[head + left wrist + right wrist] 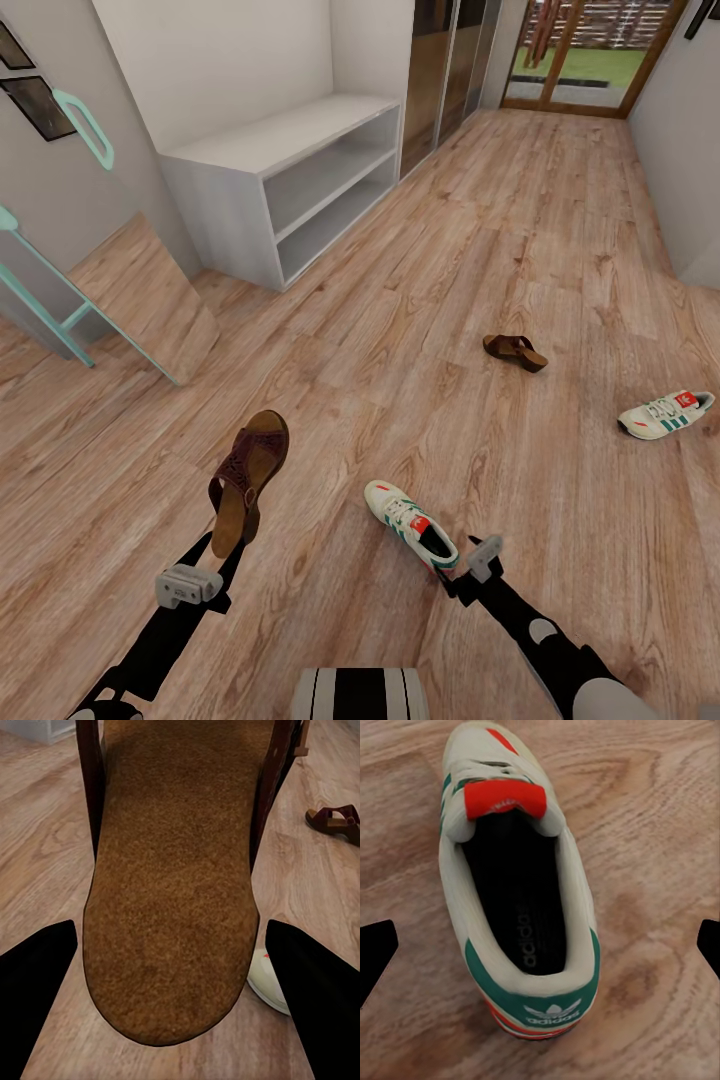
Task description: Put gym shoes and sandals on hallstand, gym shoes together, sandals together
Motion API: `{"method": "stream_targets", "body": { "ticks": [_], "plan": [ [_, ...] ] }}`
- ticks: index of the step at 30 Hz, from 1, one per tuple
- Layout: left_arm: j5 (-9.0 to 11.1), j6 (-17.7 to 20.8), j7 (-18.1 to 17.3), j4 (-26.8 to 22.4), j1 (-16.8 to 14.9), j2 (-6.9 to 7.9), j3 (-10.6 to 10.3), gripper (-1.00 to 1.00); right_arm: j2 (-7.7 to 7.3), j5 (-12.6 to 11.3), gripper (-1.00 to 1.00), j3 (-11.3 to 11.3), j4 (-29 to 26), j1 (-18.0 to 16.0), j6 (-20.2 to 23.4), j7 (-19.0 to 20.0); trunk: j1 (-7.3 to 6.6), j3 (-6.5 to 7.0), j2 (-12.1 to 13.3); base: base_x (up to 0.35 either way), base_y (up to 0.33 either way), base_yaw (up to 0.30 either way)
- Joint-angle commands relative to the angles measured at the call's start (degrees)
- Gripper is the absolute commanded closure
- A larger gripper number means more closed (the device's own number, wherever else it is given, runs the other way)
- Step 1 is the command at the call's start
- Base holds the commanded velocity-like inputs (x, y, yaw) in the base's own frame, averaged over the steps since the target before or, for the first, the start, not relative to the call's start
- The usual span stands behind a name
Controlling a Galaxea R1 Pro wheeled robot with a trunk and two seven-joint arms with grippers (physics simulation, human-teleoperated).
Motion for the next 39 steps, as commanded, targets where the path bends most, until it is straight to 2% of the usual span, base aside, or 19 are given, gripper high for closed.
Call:
{"method": "stream_targets", "body": {
  "ticks": [1,12,23,39],
  "plan": [
    [0.0,0.0,0.0,0.0,0.0,0.00,0.0,1.00,0.05,0.0,-1.00,0.0,0.0,0.0,0.0,0.0,0.00,0.00,0.0,0.000,0.000,0.000],
    [0.0,0.0,0.0,0.0,0.0,0.00,0.1,1.00,-0.01,0.1,-1.00,0.5,-0.1,-0.4,0.0,0.4,0.00,0.00,0.0,0.000,0.000,0.000],
    [0.0,0.0,0.0,0.0,0.0,0.00,0.0,1.00,-0.87,0.0,-1.00,1.0,0.1,-1.2,0.1,0.5,0.00,-0.04,0.0,0.000,0.000,0.002],
    [-0.1,-0.1,0.0,0.0,0.0,0.00,0.0,1.00,-1.14,0.0,-1.00,1.6,0.3,-1.3,0.0,0.5,0.00,-0.73,0.0,0.000,0.000,0.041]
  ]
}}
